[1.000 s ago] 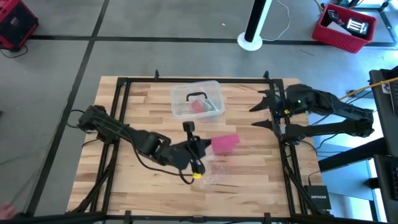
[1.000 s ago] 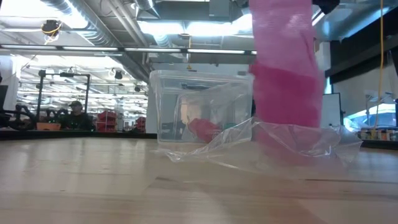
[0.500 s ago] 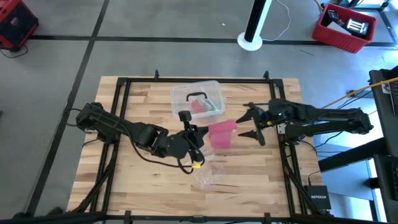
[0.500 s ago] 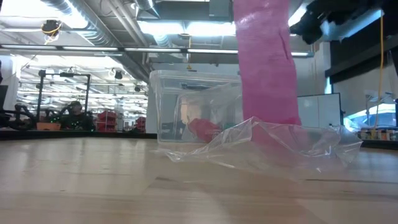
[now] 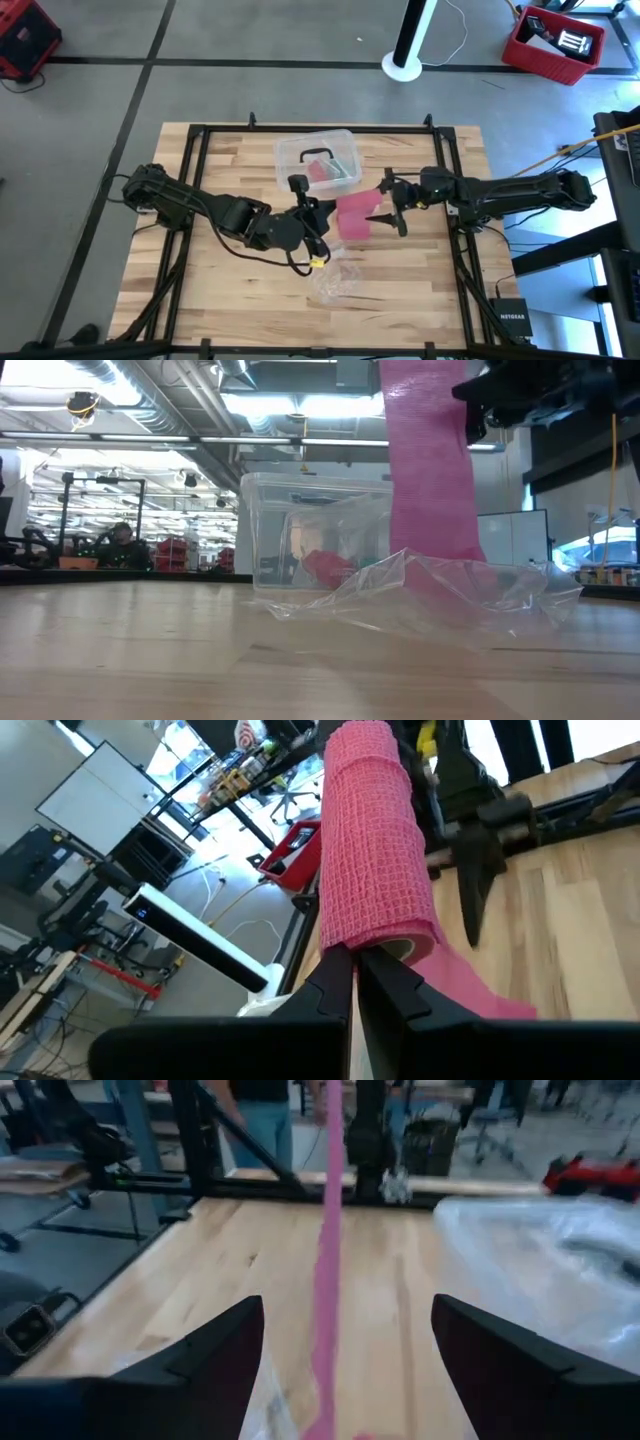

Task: Roll bandage
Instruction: Roll the pink bandage

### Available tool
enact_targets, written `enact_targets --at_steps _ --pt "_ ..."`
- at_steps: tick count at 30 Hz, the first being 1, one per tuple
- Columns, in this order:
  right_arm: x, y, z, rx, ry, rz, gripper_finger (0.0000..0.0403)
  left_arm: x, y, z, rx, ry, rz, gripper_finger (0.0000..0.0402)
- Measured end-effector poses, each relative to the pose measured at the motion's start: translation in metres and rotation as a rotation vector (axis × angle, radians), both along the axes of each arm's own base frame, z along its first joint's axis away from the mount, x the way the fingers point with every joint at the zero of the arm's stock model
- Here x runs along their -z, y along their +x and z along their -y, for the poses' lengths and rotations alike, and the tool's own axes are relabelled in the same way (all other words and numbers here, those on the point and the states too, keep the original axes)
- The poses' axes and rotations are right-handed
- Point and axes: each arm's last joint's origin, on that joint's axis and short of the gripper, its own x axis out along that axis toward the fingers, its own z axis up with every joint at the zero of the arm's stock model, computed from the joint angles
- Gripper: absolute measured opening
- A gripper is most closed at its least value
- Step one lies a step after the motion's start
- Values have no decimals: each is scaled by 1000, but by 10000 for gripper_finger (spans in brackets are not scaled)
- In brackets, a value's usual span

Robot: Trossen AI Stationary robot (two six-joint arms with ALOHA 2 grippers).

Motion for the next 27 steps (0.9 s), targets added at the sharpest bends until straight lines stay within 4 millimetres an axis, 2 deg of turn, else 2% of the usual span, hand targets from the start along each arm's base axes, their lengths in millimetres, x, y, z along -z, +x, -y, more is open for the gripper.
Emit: enact_targets --at_steps 4,7,10,14,15,21,27 --pt "4 10 0 -1 16 6 290 -2 2 -3 -13 -7 27 0" --pt "4 16 0 -39 -3 47 262 -3 3 -5 -14 5 22 0" --pt "2 20 1 -24 -37 93 192 -3 3 -6 -15 -7 35 0" --pt "2 21 1 -12 -63 107 51 -3 3 -4 -12 -15 35 0" --pt "4 21 1 -15 -74 93 26 -3 3 -3 -9 -17 37 0" --pt "-1 19 -15 -94 -60 107 7 -5 -1 1 1 -31 48 0" --pt "-4 13 -40 -171 -63 102 6 -20 -14 -3 -38 -31 97 0"
